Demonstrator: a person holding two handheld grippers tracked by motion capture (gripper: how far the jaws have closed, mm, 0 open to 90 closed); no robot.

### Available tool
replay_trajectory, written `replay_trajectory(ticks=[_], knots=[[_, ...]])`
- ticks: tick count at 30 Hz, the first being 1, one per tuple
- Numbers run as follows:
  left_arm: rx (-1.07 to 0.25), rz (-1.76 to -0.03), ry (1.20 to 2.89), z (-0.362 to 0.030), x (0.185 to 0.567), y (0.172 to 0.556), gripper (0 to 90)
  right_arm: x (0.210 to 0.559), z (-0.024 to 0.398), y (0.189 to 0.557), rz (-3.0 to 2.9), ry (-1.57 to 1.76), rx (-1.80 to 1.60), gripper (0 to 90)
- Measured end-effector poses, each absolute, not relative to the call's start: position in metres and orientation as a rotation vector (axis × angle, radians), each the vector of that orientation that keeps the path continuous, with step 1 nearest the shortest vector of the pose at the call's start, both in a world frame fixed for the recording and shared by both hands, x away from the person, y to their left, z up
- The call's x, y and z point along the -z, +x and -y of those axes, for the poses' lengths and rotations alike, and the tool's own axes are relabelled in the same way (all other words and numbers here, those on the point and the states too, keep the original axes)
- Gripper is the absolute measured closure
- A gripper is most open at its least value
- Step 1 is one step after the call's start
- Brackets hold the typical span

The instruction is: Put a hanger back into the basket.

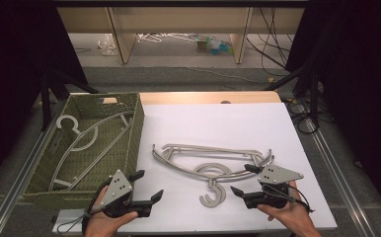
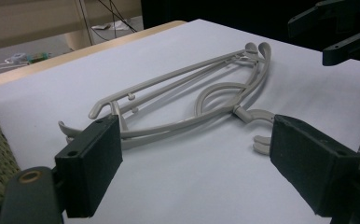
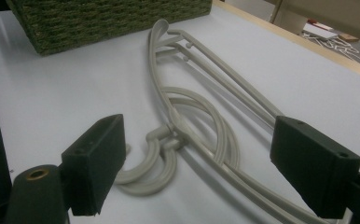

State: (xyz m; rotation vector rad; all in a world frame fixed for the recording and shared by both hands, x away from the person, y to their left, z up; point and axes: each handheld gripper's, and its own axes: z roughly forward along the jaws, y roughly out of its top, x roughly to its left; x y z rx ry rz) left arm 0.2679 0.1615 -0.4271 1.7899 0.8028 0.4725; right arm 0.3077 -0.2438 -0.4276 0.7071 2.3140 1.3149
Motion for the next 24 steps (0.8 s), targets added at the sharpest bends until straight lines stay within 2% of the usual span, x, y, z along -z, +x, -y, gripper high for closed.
replay_trajectory(ticks=[4, 16, 22, 23, 24], knots=[[-0.464, -0.823, 1.747, -0.163, 0.431, 0.267, 17.0, 0.428, 0.245, 0.309, -2.318, 0.709, -1.296, 18.7], [-0.464, -0.78, 1.773, -0.162, 0.437, 0.266, 17.0, 0.437, 0.247, 0.33, -2.344, 0.701, -1.192, 17.0], [-0.457, -0.78, 1.801, -0.161, 0.44, 0.264, 17.1, 0.442, 0.244, 0.351, -2.426, 0.66, -1.054, 18.1], [-0.451, -0.768, 1.807, -0.161, 0.44, 0.264, 17.0, 0.446, 0.241, 0.359, -2.477, 0.623, -1.008, 22.3], [-0.451, -0.768, 1.807, -0.161, 0.44, 0.264, 17.1, 0.446, 0.241, 0.359, -2.477, 0.623, -1.008, 22.3]])
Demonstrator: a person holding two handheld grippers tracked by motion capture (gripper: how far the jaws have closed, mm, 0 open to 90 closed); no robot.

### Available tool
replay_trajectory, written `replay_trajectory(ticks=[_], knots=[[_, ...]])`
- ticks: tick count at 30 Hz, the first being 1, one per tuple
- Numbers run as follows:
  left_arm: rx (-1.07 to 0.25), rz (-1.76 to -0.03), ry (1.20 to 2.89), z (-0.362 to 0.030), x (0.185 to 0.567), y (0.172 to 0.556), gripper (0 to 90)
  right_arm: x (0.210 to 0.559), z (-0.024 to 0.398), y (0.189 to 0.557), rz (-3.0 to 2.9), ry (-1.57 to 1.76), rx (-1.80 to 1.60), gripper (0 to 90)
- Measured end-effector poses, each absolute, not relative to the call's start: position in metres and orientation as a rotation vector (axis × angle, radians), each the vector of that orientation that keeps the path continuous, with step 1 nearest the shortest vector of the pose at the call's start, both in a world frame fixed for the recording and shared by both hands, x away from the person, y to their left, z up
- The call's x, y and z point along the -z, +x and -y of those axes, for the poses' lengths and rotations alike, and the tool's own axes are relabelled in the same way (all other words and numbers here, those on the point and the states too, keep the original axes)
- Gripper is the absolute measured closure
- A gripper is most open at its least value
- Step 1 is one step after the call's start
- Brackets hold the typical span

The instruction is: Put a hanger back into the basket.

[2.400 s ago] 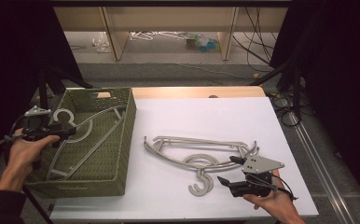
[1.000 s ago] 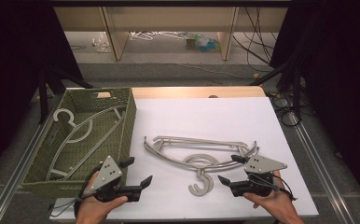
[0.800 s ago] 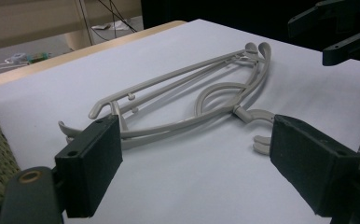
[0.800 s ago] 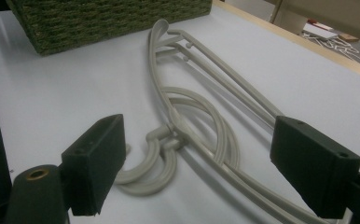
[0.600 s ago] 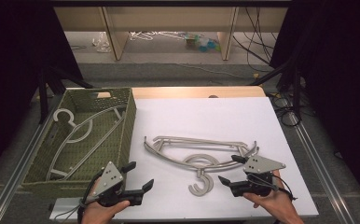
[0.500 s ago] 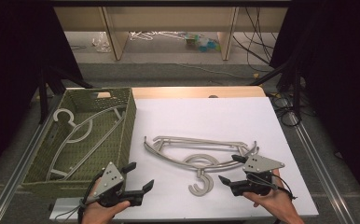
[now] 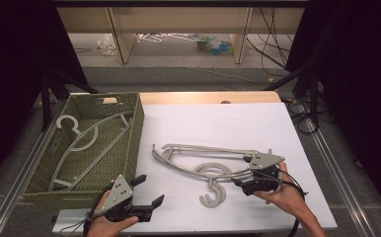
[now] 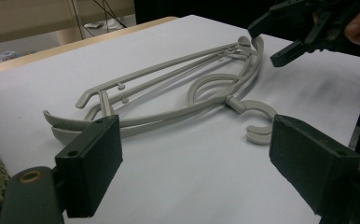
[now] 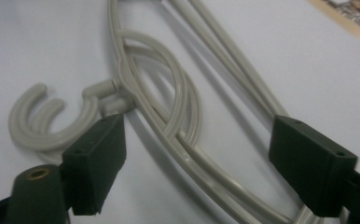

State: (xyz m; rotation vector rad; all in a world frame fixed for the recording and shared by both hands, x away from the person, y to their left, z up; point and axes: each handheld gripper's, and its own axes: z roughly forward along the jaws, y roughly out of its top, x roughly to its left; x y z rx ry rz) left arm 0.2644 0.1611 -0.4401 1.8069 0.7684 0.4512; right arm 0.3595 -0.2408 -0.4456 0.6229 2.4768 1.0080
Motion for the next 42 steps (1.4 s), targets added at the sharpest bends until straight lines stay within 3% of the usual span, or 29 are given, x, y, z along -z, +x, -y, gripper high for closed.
replay_trajectory(ticks=[3, 4, 14, 16, 22, 42], knots=[[-0.448, -0.753, 1.822, -0.161, 0.441, 0.265, 17.1, 0.451, 0.237, 0.367, -2.539, 0.6, -0.953, 25.4], [-0.44, -0.763, 1.818, -0.16, 0.442, 0.265, 17.2, 0.457, 0.232, 0.372, -2.564, 0.558, -0.923, 30.1], [-0.439, -0.756, 1.829, -0.16, 0.443, 0.265, 17.6, 0.468, 0.221, 0.376, -2.66, 0.4, -0.74, 47.6], [-0.449, -0.743, 1.834, -0.159, 0.443, 0.265, 17.5, 0.47, 0.218, 0.375, -2.678, 0.355, -0.685, 55.9], [-0.446, -0.751, 1.831, -0.159, 0.443, 0.265, 18.2, 0.465, 0.216, 0.373, -2.649, 0.241, -0.606, 65.8], [-0.465, -0.733, 1.858, -0.157, 0.445, 0.267, 18.5, 0.468, 0.21, 0.373, -2.745, 0.196, -0.564, 75.3]])
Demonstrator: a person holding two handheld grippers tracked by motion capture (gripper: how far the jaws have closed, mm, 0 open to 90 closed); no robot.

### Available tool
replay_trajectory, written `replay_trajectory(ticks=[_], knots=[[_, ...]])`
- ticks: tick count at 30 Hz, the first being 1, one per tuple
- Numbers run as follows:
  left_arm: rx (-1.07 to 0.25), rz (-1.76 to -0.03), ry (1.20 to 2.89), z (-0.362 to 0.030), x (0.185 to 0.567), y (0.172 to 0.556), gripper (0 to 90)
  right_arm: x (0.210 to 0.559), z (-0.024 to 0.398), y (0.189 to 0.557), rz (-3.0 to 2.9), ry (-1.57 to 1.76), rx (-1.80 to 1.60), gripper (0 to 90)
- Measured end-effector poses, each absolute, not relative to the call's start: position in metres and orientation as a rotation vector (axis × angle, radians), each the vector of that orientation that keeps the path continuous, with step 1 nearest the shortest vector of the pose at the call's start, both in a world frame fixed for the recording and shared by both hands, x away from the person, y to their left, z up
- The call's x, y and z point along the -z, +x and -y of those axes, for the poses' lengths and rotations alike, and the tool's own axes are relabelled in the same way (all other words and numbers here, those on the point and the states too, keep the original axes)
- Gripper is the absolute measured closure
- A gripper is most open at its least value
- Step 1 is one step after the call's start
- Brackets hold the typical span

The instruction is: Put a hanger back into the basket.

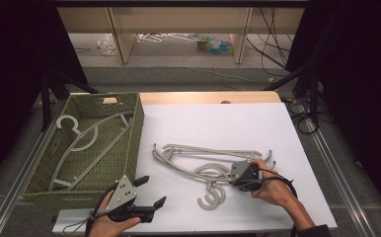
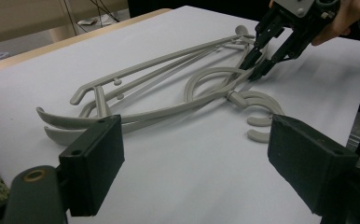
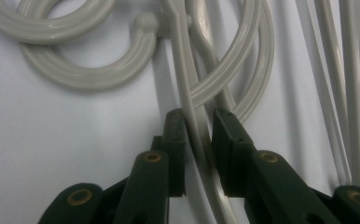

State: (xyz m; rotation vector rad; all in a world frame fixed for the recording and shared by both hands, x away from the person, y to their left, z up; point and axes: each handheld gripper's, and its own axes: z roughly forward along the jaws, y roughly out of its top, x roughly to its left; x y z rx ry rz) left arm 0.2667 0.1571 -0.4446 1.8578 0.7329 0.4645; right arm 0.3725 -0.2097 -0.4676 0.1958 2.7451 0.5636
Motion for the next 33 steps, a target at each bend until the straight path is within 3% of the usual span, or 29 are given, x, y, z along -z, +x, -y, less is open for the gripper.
replay_trajectory(ticks=[9, 14, 33], knots=[[-0.52, -0.645, 1.895, -0.144, 0.442, 0.265, 19.8, 0.465, 0.209, 0.371, -2.743, 0.151, -0.548, 77.9], [-0.533, -0.602, 1.935, -0.127, 0.442, 0.27, 20.9, 0.446, 0.21, 0.364, -2.736, 0.05, -0.643, 81.8], [-0.636, -0.357, 2.221, -0.067, 0.454, 0.338, 37.2, 0.419, 0.225, 0.353, -2.72, -0.025, -0.71, 81.9]])
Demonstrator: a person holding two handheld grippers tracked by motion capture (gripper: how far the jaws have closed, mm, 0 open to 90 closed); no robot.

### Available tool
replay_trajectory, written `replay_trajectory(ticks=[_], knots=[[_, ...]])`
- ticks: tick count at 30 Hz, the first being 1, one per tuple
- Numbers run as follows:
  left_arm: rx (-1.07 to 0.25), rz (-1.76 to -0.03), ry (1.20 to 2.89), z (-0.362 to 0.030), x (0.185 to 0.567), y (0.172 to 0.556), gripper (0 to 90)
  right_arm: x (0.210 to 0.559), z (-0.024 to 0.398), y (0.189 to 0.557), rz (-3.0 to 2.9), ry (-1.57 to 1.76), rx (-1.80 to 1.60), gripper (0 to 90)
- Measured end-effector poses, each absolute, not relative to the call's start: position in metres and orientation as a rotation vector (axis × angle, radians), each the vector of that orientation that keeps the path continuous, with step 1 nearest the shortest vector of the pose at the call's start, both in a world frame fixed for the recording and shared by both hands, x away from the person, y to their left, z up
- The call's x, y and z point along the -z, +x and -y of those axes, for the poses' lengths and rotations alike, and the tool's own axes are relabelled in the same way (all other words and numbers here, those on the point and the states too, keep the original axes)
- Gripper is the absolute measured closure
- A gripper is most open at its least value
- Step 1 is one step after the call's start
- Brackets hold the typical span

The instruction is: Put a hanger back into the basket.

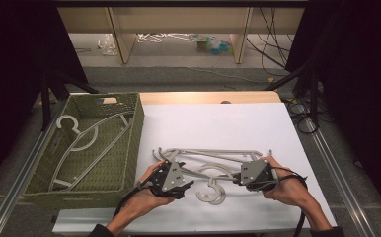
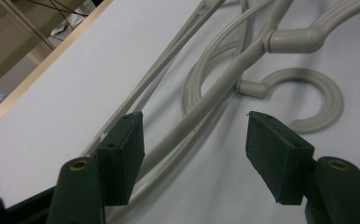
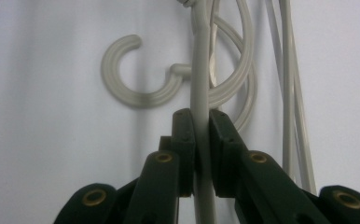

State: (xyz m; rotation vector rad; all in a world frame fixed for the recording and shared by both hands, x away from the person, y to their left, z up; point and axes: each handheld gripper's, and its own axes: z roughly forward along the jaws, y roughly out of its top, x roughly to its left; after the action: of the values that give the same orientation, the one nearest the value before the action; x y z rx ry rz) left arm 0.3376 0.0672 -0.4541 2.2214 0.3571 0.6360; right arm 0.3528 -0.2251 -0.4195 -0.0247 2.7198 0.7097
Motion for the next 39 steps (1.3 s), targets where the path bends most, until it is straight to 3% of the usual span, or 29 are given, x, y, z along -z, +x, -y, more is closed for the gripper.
replay_trajectory(ticks=[10, 15, 16, 17, 27, 29, 33, 39], knots=[[-0.66, -0.14, 2.285, -0.044, 0.459, 0.35, 47.0, 0.415, 0.227, 0.35, -2.719, -0.033, -0.727, 81.9], [-0.649, -0.104, 2.301, -0.038, 0.464, 0.356, 56.9, 0.415, 0.227, 0.35, -2.729, -0.039, -0.737, 81.9], [-0.648, -0.081, 2.301, -0.037, 0.464, 0.358, 64.5, 0.415, 0.228, 0.35, -2.731, -0.04, -0.743, 81.9], [-0.667, -0.06, 2.304, -0.037, 0.463, 0.358, 66.7, 0.415, 0.227, 0.35, -2.73, -0.041, -0.744, 81.9], [-0.77, 0.068, 2.351, -0.035, 0.447, 0.359, 72.5, 0.412, 0.231, 0.354, -2.684, 0.01, -0.779, 79.0], [-0.781, 0.085, 2.351, -0.033, 0.442, 0.36, 75.1, 0.41, 0.233, 0.356, -2.654, 0.06, -0.785, 75.0], [-0.802, 0.079, 2.345, -0.029, 0.426, 0.359, 77.8, 0.405, 0.233, 0.359, -2.534, 0.173, -0.803, 57.7], [-0.833, 0.008, 2.327, -0.034, 0.405, 0.366, 78.8, 0.388, 0.24, 0.361, -2.325, 0.346, -0.925, 43.6]])
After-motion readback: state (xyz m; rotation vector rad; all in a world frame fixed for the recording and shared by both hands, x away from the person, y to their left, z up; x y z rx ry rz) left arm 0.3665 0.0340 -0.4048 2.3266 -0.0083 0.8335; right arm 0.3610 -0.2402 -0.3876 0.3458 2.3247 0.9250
